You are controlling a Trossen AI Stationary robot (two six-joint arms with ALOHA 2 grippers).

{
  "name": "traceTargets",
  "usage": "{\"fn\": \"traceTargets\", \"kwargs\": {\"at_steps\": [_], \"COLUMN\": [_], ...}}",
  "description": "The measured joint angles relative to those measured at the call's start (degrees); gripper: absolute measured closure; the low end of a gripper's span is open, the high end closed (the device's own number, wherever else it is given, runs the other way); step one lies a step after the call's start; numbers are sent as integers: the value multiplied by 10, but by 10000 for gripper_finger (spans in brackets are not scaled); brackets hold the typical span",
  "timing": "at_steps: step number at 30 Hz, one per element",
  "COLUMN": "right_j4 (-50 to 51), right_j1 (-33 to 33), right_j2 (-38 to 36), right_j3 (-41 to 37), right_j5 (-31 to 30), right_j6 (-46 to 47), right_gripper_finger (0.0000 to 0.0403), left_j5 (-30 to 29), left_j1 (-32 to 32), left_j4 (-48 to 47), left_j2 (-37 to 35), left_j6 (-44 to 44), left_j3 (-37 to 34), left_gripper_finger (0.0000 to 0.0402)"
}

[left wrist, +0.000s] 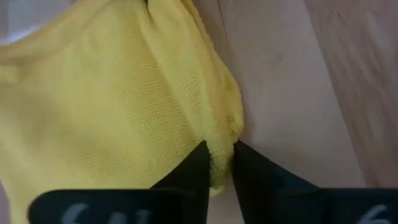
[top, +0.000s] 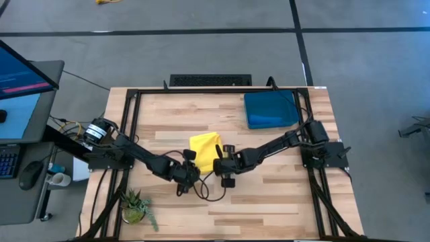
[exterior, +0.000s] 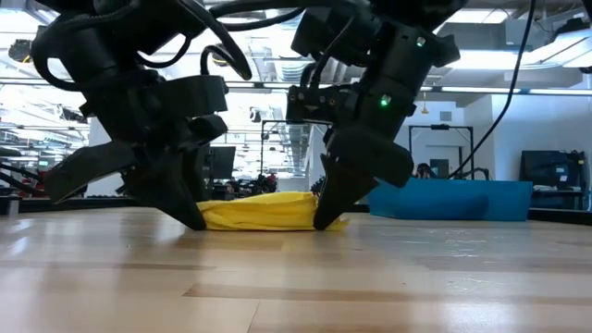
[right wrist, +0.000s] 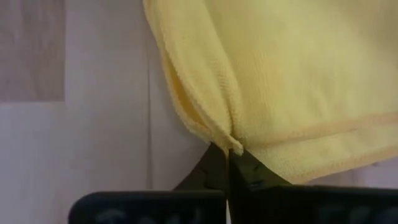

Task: Roll microfiber towels into tight, uniform cylinder then place into a basket
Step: Roll the yellow microfiber cloth

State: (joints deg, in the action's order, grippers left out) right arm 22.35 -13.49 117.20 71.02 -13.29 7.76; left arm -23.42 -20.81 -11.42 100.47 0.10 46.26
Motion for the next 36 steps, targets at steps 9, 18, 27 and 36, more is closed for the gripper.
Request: {"fn": "traceTargets", "kwargs": {"at_steps": [9, 18, 27, 36], "right_j4": [1, -8, -64, -120], "right_j1": [-6, -5, -9, -14], "right_j2": [-5, 0, 18, 27], "right_j3": [11, 28, 29, 27], "right_j5": [162, 387, 515, 509], "right_j6": [43, 116, 250, 283], "right_gripper_finger": [386, 395, 397, 395], "left_j5": [56, 280, 430, 396], "left_j1": [0, -1, -4, -4], "left_j4": [-24, -7, 4, 17], "left_j2": [0, 2, 3, 2], "left_j6": [-90, -183, -286, -279], "left_j3": [18, 40, 37, 38], "left_gripper_finger": [394, 392, 392, 390]}}
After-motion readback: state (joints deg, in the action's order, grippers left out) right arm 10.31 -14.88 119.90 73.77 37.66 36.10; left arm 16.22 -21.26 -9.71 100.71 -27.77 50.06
